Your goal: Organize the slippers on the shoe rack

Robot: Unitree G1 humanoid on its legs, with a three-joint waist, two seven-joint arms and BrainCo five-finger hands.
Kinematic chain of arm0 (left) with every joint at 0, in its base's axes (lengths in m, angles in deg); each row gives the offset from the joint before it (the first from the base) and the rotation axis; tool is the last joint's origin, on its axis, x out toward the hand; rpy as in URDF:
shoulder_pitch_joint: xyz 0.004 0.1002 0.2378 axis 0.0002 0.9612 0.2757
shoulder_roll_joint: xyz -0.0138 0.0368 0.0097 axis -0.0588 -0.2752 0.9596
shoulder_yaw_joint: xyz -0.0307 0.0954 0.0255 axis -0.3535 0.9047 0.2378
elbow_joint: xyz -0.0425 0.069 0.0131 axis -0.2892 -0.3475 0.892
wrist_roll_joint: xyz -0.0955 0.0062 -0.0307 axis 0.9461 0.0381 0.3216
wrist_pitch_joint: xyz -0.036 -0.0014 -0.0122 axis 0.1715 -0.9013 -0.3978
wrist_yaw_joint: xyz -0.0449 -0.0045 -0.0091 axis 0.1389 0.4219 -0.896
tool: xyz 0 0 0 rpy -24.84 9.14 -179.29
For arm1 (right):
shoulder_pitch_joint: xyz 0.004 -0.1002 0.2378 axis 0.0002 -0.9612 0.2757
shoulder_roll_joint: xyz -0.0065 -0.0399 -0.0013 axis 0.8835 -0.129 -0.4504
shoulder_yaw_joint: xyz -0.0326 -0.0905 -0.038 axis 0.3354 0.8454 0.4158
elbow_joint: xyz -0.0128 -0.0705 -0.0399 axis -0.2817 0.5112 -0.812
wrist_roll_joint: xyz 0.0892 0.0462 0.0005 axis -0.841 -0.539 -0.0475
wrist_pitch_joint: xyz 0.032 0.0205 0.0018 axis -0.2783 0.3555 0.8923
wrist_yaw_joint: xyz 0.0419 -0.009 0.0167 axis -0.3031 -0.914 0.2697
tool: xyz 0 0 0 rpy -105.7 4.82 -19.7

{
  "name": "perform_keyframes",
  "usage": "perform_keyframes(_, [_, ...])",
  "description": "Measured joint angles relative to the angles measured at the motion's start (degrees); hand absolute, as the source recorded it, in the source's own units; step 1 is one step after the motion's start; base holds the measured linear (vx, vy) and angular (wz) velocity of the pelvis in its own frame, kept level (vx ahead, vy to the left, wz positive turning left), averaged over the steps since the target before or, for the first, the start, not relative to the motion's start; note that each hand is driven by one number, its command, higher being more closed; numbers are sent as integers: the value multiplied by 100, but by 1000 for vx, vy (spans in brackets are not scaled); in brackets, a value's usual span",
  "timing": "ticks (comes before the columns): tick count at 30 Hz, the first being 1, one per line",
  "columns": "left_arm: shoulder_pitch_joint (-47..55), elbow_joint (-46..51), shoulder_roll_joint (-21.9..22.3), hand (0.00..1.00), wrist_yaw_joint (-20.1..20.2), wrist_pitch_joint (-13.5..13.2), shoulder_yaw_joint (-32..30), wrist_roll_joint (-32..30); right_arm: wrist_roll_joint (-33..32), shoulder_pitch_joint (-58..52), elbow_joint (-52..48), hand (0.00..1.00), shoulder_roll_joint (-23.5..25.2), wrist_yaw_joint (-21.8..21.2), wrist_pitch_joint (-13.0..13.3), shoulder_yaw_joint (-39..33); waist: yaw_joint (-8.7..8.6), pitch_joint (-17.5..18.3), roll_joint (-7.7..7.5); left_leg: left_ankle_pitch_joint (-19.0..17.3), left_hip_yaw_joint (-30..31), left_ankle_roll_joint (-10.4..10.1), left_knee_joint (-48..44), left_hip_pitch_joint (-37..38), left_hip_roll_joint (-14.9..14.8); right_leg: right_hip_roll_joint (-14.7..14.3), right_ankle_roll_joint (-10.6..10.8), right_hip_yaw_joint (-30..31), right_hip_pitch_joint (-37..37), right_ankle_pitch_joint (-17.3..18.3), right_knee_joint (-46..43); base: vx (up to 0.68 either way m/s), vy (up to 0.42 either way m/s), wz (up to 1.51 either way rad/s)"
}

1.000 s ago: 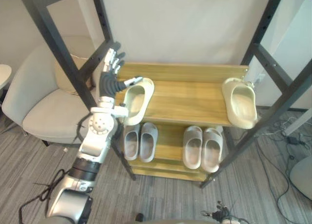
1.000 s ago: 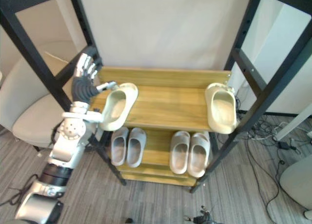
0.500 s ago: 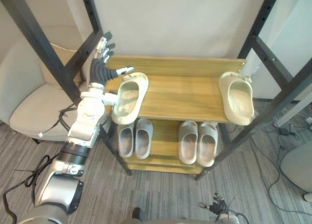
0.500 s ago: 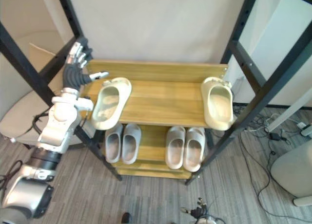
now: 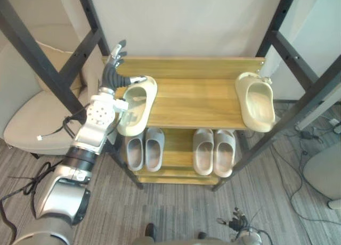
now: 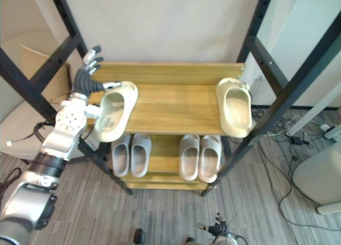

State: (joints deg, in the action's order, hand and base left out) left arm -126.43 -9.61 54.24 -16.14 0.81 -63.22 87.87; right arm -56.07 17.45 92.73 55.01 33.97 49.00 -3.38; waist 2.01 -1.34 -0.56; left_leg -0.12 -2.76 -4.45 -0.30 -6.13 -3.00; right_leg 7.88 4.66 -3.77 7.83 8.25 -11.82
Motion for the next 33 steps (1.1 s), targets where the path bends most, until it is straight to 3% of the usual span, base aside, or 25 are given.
perform_keyframes(7, [-289,-412,-225,0,-18,94,-55,-202,-6,44,-10,0,-10,0,0,0,2,-172,-4,-8,-71,-2,-29,-109,-24,-26,10,77,119,-44,21,-5,-5,-4])
perform_keyframes(33, [-119,-490,-245,0,-16,122,-254,-415,1,34,30,0,-153,-5,0,43,34,-205,15,-15,-124,1,-76,-8,-33,-58,-17,63,-78,-141,200,-5,-1,0])
